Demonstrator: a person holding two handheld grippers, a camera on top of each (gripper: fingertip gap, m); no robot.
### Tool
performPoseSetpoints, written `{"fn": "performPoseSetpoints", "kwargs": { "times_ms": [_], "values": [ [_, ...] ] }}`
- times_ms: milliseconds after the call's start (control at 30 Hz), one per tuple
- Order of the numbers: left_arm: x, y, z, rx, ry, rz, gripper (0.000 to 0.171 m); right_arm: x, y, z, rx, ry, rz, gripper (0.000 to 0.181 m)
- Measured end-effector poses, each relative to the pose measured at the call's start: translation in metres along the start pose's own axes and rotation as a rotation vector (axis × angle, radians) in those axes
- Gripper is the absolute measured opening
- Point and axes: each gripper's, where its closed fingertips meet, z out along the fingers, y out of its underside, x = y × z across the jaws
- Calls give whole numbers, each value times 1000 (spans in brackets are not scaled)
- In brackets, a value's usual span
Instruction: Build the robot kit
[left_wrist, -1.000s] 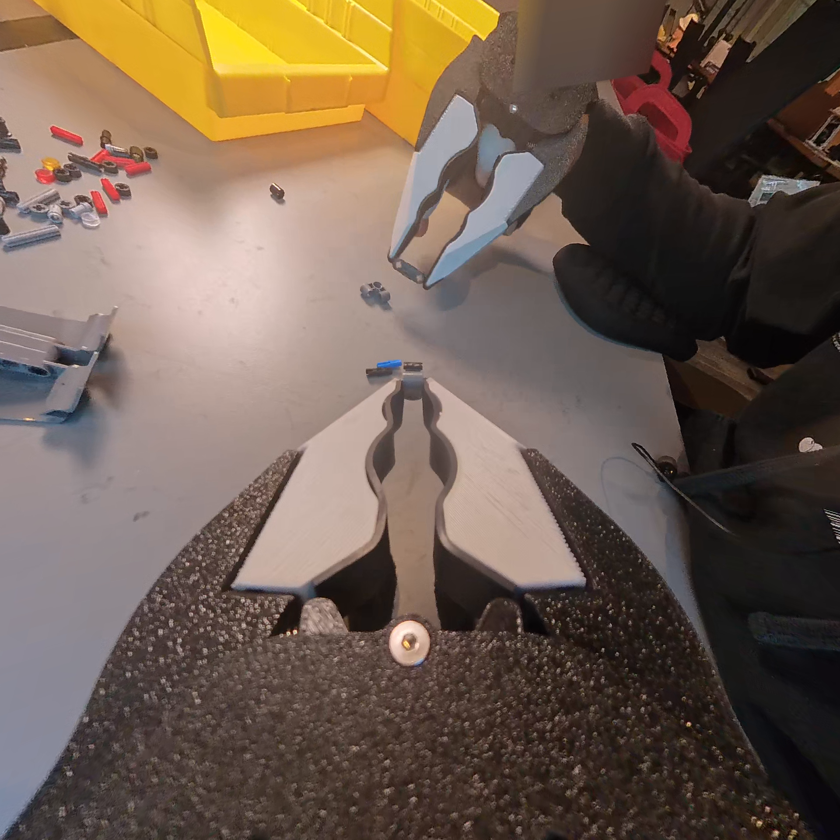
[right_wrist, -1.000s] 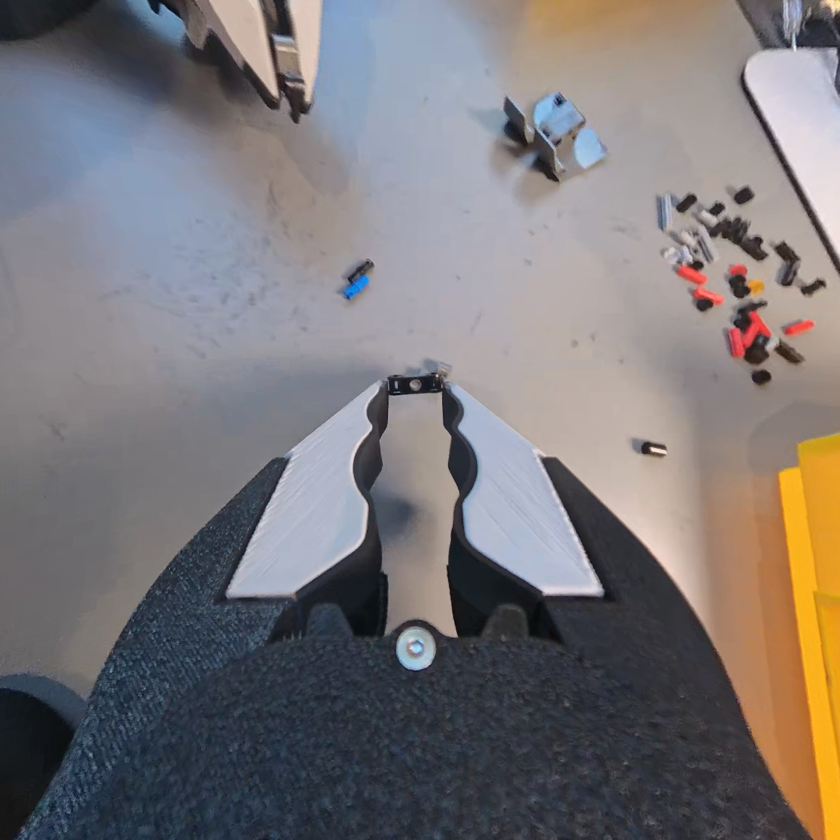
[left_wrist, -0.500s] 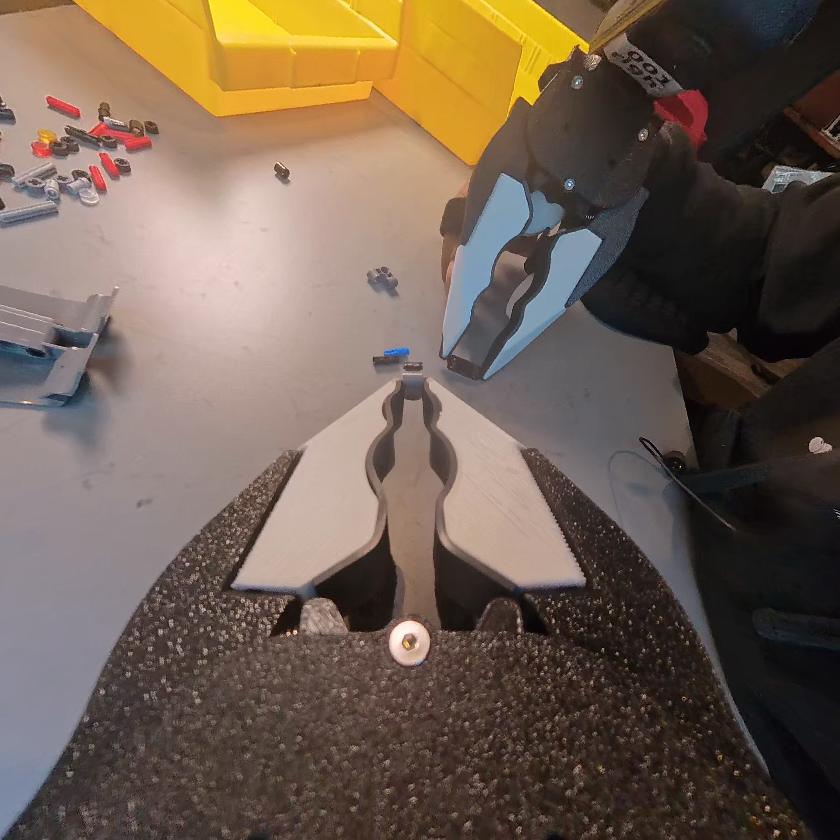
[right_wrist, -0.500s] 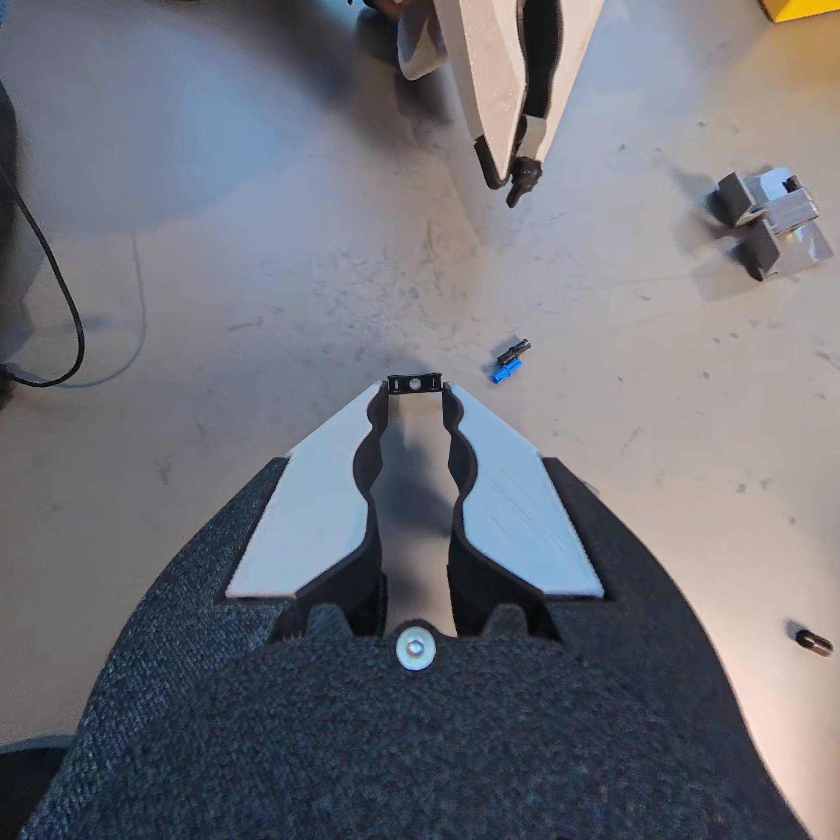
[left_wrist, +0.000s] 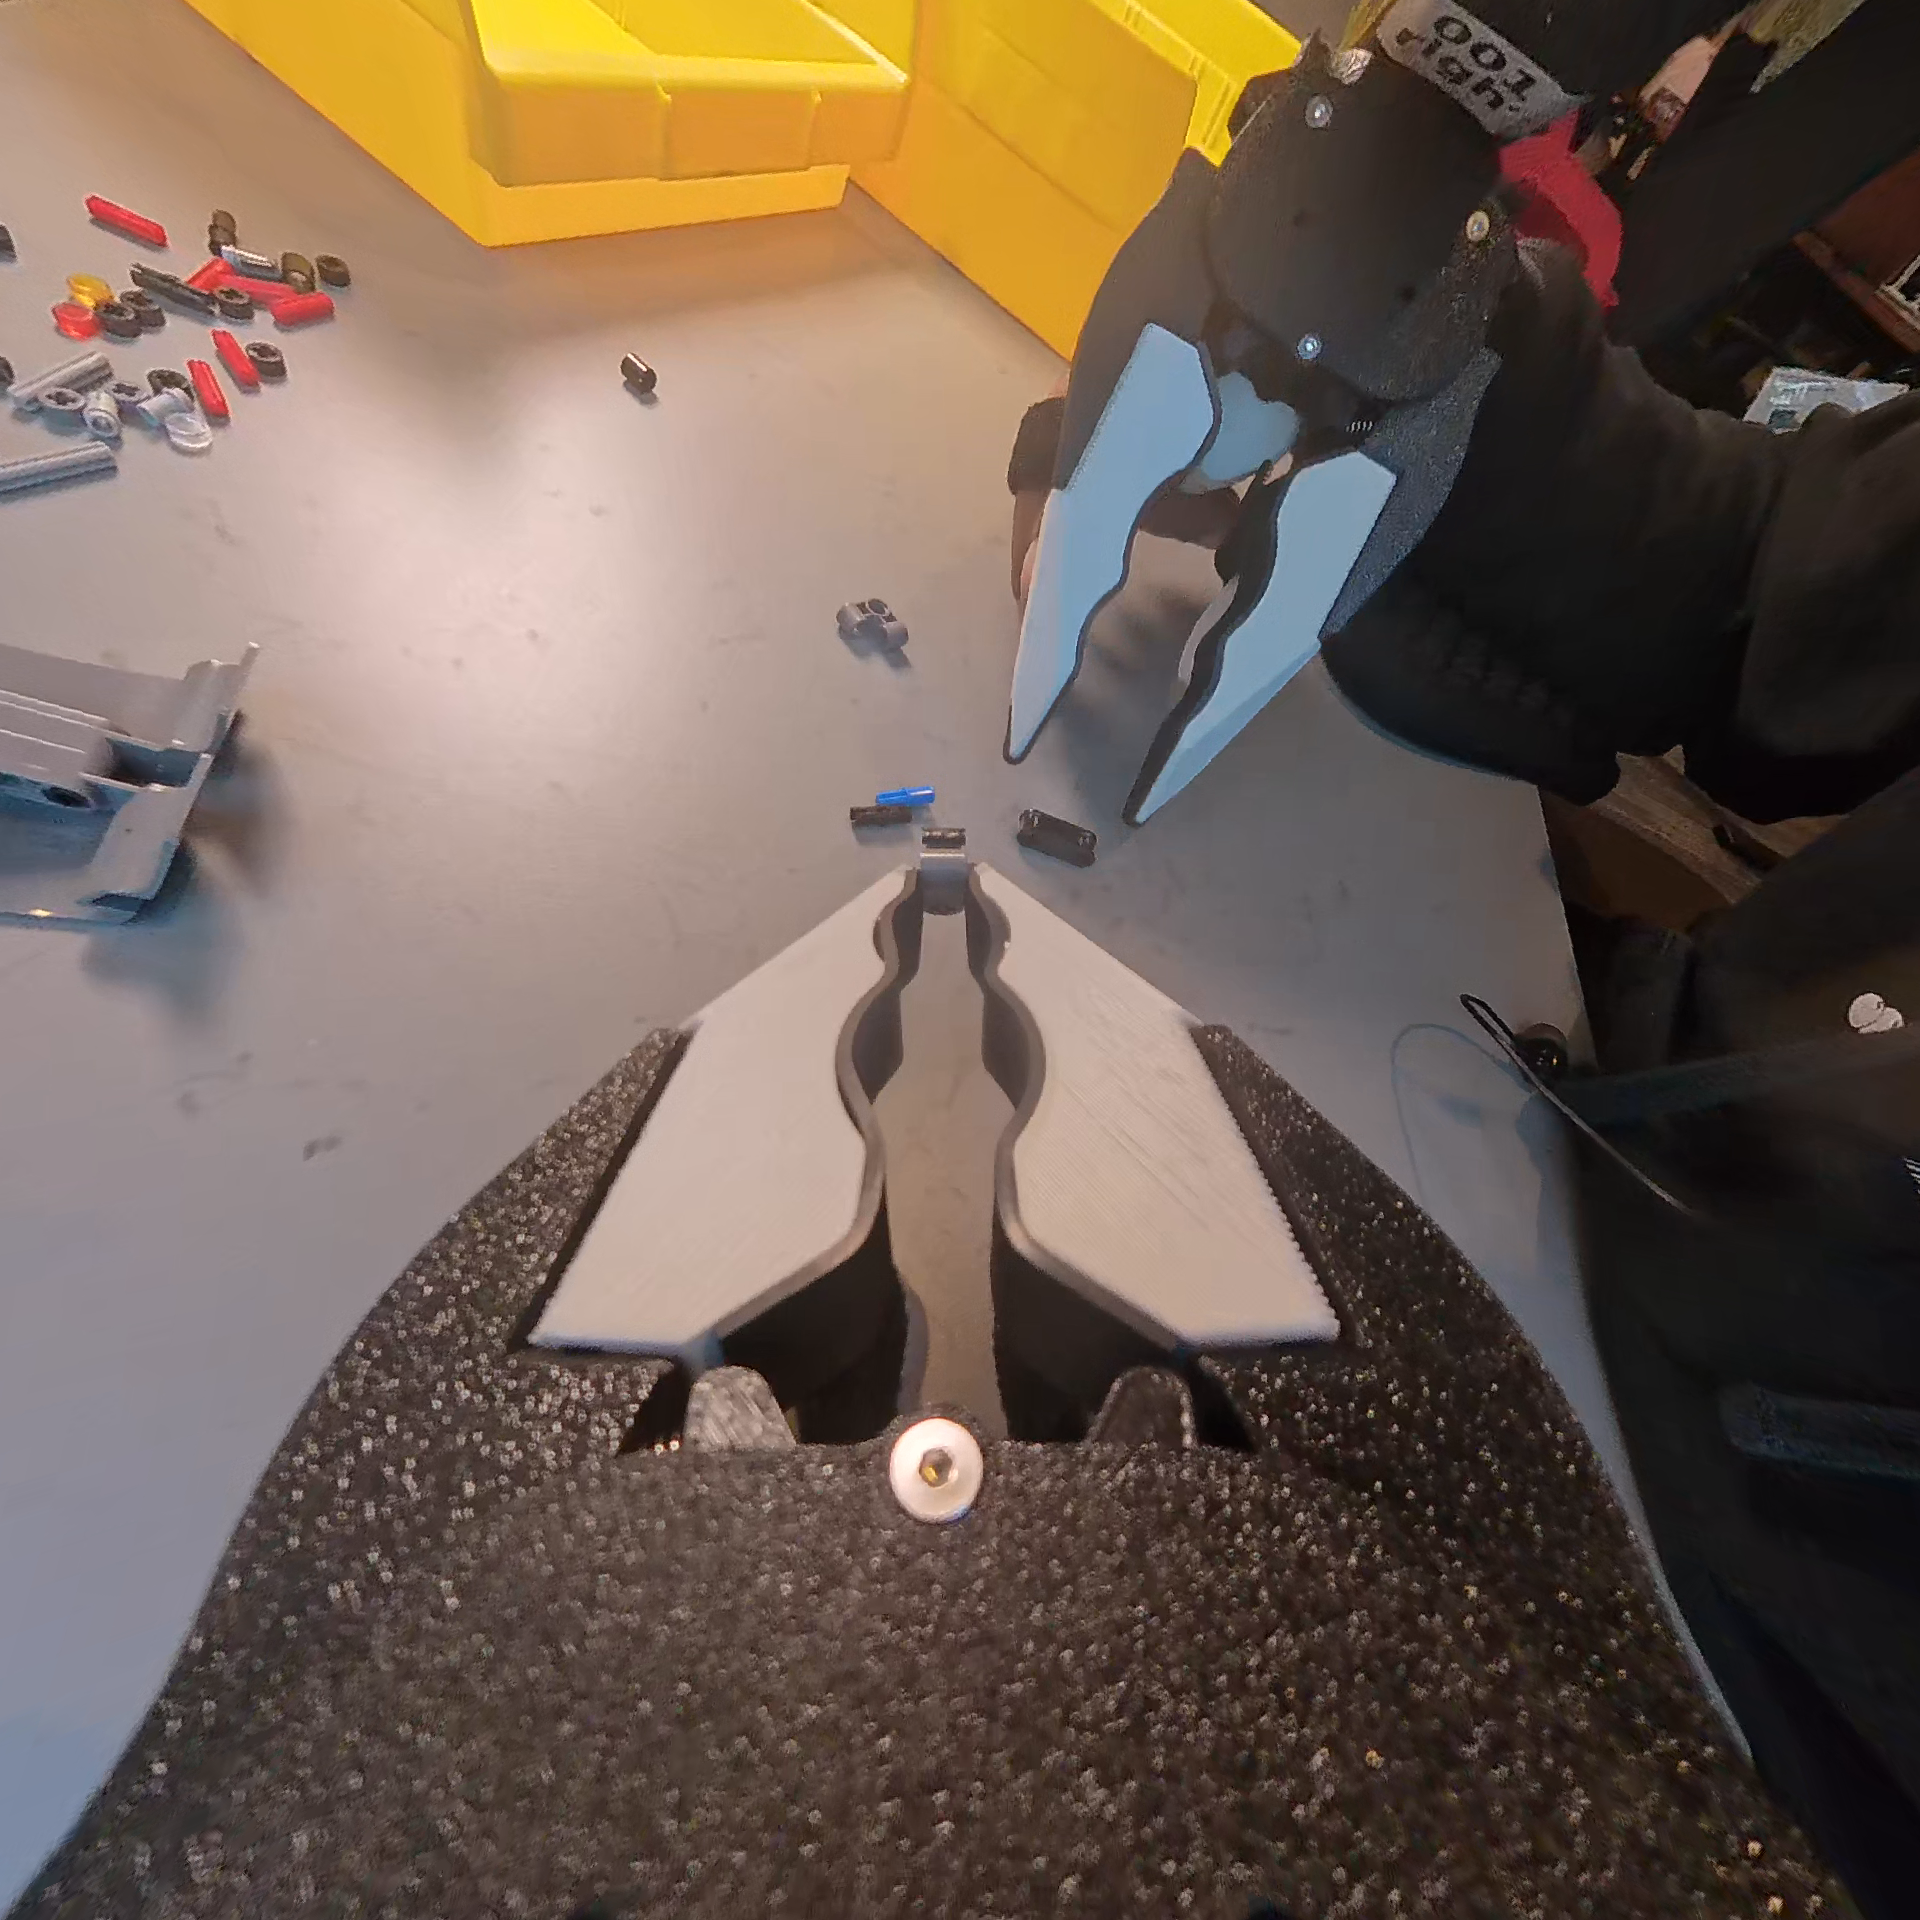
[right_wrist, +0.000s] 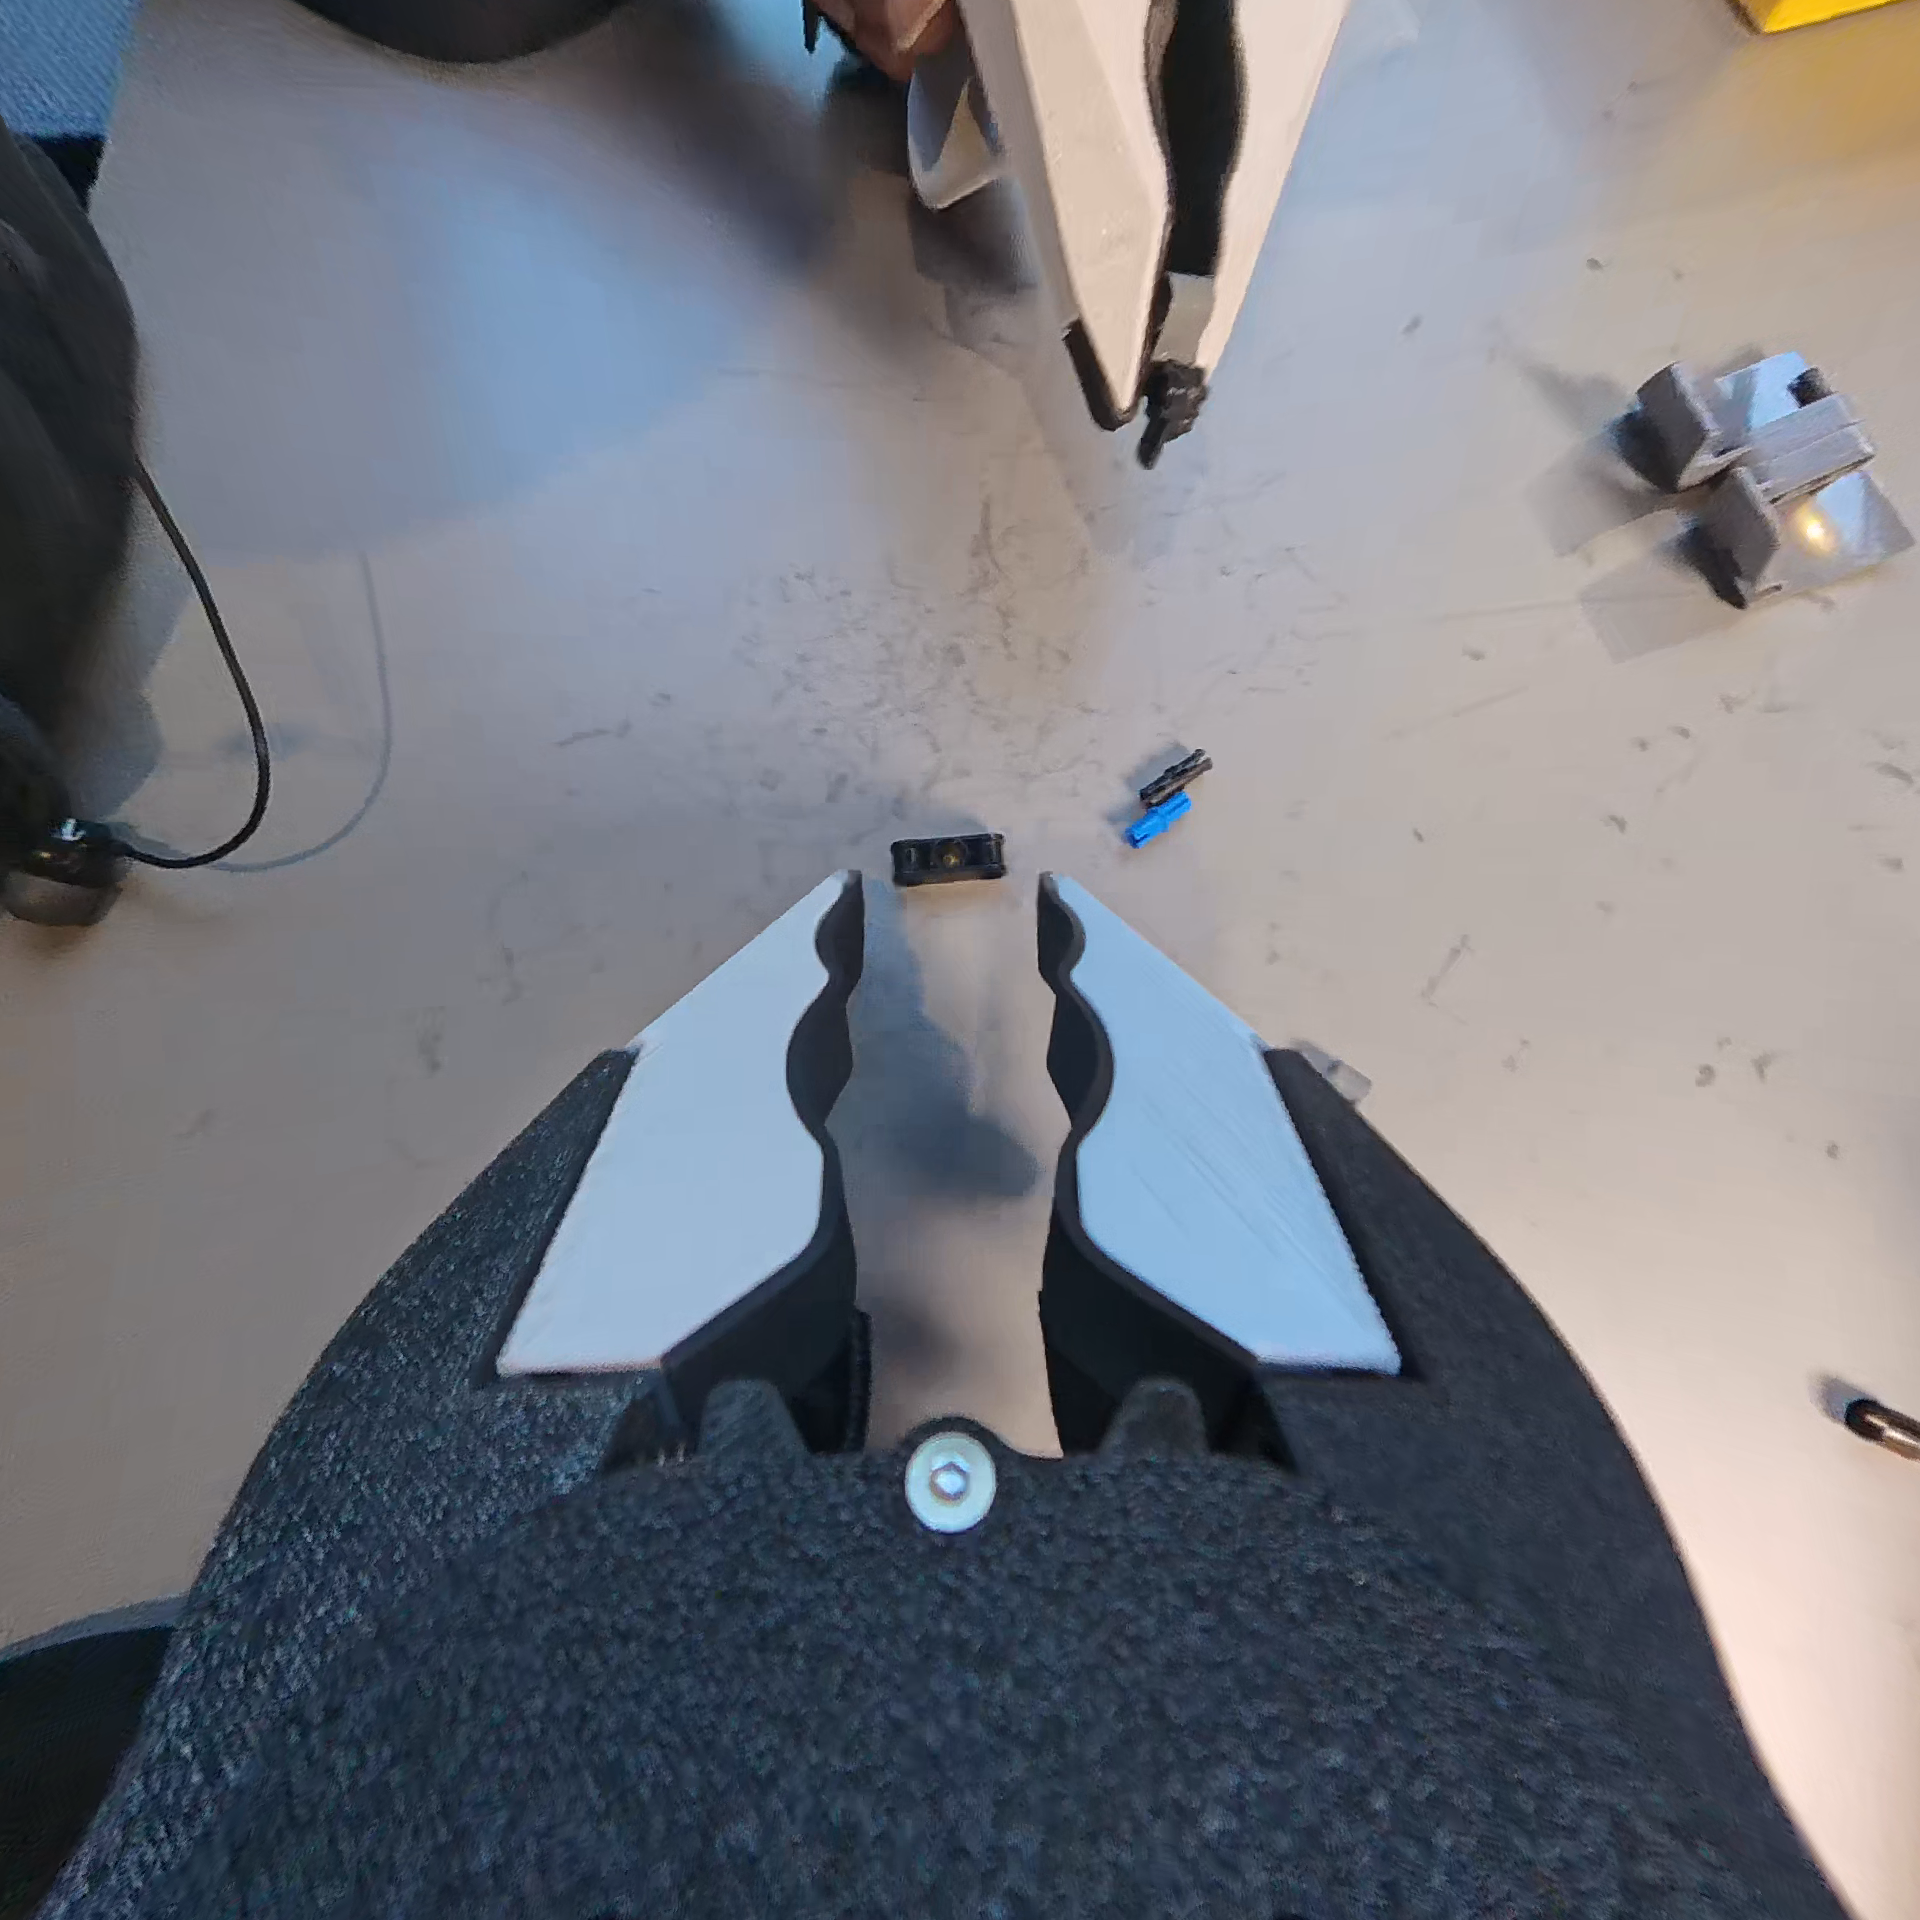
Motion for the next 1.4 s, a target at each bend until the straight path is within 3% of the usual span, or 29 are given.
{"fn": "performPoseSetpoints", "kwargs": {
  "times_ms": [167, 800, 1067, 1400],
  "values": [
    [0, 0, 0, -1, 0, -1, 7, 6, -9, -1, 62, -3, 63, 26],
    [0, 2, 1, -11, 1, 2, 7, 6, 11, 3, -71, 34, 2, 16],
    [1, 2, 1, -14, 2, 4, 7, 1, -12, 8, 2, 29, -56, 17],
    [1, 5, 2, -31, 2, 12, 7, 3, -12, 22, -26, -19, -7, 13]
  ]
}}
